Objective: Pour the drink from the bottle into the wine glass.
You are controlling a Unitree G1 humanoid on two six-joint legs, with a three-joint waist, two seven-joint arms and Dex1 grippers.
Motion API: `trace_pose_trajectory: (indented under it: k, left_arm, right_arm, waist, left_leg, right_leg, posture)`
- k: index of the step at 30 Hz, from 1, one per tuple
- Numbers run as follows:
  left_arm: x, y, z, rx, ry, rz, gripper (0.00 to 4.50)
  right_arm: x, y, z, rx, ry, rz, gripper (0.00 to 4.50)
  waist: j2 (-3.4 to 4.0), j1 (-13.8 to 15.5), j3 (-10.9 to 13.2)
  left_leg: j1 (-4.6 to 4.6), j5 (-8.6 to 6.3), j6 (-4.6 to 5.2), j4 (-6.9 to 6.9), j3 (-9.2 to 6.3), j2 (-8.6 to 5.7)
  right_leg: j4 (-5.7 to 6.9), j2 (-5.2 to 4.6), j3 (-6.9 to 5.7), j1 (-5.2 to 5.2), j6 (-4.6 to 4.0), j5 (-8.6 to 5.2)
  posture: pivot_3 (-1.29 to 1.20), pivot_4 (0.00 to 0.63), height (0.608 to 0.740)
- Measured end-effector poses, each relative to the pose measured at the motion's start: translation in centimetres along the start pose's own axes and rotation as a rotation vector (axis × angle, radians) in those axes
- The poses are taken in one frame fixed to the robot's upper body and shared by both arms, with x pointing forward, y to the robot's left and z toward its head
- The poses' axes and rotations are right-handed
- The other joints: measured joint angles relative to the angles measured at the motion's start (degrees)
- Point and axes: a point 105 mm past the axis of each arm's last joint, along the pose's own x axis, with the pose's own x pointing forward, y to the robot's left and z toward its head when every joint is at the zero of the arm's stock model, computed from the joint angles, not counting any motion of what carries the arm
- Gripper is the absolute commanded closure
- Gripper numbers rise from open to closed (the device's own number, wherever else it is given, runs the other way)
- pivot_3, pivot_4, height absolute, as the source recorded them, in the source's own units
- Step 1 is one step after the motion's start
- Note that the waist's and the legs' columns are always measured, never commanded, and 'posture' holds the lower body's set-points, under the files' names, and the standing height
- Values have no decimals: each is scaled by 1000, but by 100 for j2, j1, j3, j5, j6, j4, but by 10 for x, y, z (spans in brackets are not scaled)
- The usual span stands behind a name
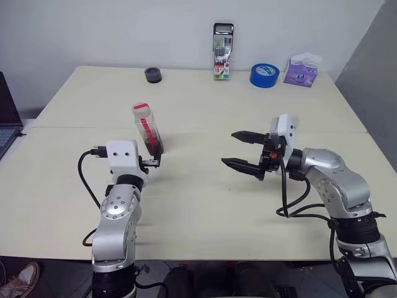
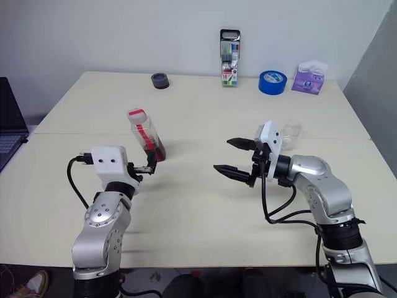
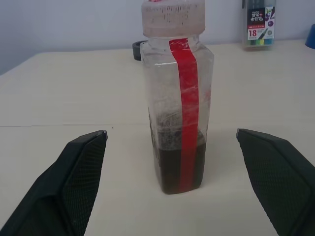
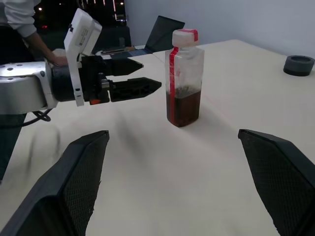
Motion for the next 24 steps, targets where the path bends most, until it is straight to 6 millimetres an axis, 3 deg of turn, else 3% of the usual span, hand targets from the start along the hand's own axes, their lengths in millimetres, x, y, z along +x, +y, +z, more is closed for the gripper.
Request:
trace_pose_trajectory:
  k: [24]
  left_arm:
    - [38,-12,-6,-22,-38,-31,8]
  right_arm:
    - [4,4,8,15,0,8,0]
  waist:
    - [0,11,0]
  left_leg:
    - [-6,3,-5,2,-5,-2]
  right_leg:
    - [-1,-6,-10,-2,0,0]
  posture:
    - [0,150,740]
